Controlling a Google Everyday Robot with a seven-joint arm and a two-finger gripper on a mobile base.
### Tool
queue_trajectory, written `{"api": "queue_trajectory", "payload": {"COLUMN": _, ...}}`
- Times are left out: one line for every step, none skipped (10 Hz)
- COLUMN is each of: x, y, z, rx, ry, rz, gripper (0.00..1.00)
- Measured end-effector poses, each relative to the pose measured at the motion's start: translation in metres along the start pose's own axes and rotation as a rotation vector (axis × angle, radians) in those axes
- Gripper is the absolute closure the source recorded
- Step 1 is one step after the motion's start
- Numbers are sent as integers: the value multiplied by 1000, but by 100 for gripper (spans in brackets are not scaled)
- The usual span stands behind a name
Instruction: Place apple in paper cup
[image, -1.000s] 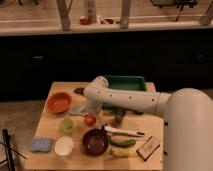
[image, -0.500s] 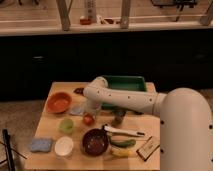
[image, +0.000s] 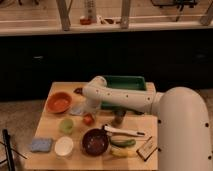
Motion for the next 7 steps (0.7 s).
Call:
{"api": "queue_trajectory", "payload": {"x": 1, "y": 0, "z": -3, "rx": -2, "ry": 1, "rz": -3, "gripper": 100}}
{"api": "queue_trajectory", "payload": {"x": 2, "y": -1, "z": -7, "rx": -1, "ry": 4, "rz": -6, "gripper": 100}}
{"api": "queue_trajectory", "payload": {"x": 3, "y": -1, "z": -10, "rx": -2, "ry": 4, "rz": -7, "gripper": 100}}
{"api": "queue_trajectory", "payload": {"x": 5, "y": -2, "z": -16, "rx": -1, "ry": 9, "rz": -9, "gripper": 100}}
{"api": "queue_trajectory", "payload": {"x": 6, "y": -1, "z": -20, "rx": -1, "ry": 13, "rz": -9, "gripper": 100}}
{"api": "queue_trajectory", "payload": {"x": 7, "y": -1, "z": -25, "rx": 2, "ry": 17, "rz": -9, "gripper": 100}}
{"api": "queue_trajectory", "payload": {"x": 7, "y": -1, "z": -27, "rx": 0, "ry": 19, "rz": -10, "gripper": 100}}
